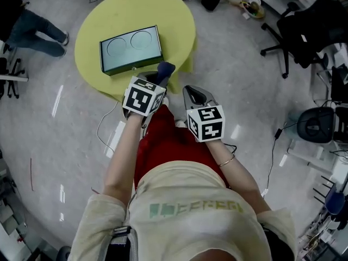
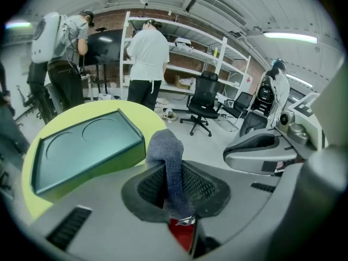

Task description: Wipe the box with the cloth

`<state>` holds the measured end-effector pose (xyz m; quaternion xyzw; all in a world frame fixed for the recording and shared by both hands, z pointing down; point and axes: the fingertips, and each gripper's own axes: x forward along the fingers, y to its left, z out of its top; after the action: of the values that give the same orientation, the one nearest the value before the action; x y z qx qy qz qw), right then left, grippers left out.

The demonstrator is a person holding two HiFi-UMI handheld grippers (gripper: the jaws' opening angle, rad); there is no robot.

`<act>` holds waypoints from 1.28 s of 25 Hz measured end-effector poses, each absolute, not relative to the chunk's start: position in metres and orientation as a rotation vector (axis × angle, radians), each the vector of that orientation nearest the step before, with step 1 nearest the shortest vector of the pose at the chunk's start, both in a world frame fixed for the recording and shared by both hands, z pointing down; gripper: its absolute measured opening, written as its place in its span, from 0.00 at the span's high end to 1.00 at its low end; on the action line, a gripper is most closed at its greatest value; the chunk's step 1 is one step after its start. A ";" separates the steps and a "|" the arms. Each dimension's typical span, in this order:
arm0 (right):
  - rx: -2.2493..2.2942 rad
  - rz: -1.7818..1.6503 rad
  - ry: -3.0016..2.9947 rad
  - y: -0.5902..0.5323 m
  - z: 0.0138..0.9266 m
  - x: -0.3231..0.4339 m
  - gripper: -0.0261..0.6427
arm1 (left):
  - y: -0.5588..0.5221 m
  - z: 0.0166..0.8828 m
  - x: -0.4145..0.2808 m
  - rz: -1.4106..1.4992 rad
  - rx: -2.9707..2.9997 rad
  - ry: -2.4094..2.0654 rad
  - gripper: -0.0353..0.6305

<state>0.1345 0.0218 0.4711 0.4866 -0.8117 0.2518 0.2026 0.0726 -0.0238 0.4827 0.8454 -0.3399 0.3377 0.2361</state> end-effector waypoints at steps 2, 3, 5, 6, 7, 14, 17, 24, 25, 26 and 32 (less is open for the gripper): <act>1.349 0.693 -2.283 0.026 0.465 0.136 0.90 | -0.013 0.477 0.069 0.893 2.307 -0.975 0.85; 1.345 0.687 -2.294 0.029 0.462 0.136 0.90 | -0.007 0.474 0.067 0.875 2.304 -0.996 0.85; 1.337 0.674 -2.317 0.033 0.455 0.136 0.90 | 0.002 0.469 0.063 0.842 2.297 -1.034 0.85; 1.333 0.668 -2.328 0.035 0.452 0.136 0.90 | 0.006 0.466 0.061 0.825 2.295 -1.050 0.85; 1.329 0.664 -2.337 0.036 0.450 0.135 0.90 | 0.010 0.464 0.059 0.811 2.294 -1.064 0.85; 1.295 0.632 -2.397 0.050 0.434 0.130 0.90 | 0.037 0.448 0.045 0.716 2.279 -1.181 0.85; 1.278 0.625 -2.418 0.051 0.431 0.126 0.90 | 0.047 0.442 0.036 0.651 2.256 -1.237 0.85; 1.239 0.613 -2.492 0.052 0.416 0.111 0.90 | 0.064 0.425 0.009 0.478 2.225 -1.353 0.85; 1.238 0.608 -2.505 0.051 0.413 0.109 0.90 | 0.065 0.421 0.005 0.452 2.223 -1.372 0.85; 1.238 0.602 -2.519 0.050 0.408 0.107 0.90 | 0.066 0.417 0.001 0.430 2.224 -1.392 0.85; 1.262 0.526 -2.613 0.049 0.378 0.097 0.90 | 0.073 0.391 -0.020 0.306 2.245 -1.486 0.85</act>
<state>0.0974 0.0486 0.3779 0.4259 -0.8820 0.1774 0.0960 -0.0203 0.0730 0.3910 0.8092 -0.5358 0.1102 0.2143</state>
